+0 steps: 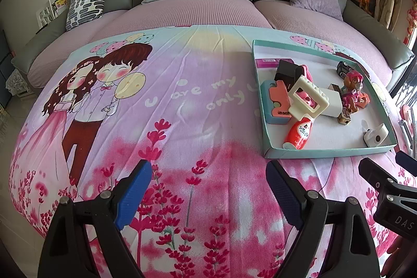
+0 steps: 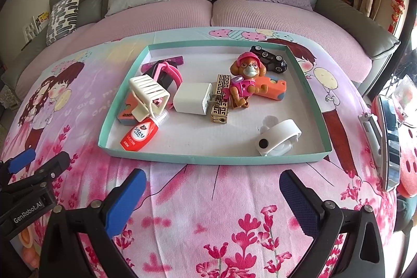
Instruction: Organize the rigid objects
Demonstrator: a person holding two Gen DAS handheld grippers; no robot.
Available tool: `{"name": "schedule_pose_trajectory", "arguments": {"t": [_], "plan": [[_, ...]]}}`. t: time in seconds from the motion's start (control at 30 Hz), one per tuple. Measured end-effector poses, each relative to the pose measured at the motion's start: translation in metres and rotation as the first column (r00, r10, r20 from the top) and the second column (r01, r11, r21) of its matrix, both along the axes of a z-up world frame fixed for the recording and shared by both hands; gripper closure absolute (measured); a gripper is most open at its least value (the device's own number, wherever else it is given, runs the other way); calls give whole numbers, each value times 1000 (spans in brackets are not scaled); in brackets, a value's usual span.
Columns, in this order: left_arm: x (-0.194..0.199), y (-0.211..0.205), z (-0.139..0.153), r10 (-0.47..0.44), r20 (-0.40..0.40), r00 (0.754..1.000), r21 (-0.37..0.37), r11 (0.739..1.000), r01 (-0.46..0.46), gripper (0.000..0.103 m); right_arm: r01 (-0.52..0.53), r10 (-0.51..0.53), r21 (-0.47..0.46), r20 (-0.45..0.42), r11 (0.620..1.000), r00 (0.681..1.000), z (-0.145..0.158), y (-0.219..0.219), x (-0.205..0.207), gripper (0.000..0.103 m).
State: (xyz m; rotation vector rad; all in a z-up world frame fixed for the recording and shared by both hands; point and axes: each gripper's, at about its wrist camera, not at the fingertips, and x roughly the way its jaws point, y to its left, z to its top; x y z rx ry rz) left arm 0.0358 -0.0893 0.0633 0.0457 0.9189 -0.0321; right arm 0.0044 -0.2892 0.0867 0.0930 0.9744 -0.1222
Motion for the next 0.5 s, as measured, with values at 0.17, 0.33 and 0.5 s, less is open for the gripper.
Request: {"name": "schedule_pose_trajectory", "arguments": {"t": [0.17, 0.33, 0.5], "plan": [[0, 0, 1, -1, 1, 1000, 0, 1000, 1, 14, 0, 0, -1, 0, 1000, 1000, 0, 0, 0, 0], [-2, 3, 2, -5, -2, 1000, -38, 999, 5, 14, 1, -1, -1, 3, 1000, 1000, 0, 1, 0, 0], [-7, 0, 5, -16, 37, 999, -3, 1000, 16, 14, 2, -2, -1, 2, 1000, 1000, 1, 1, 0, 0]]}}
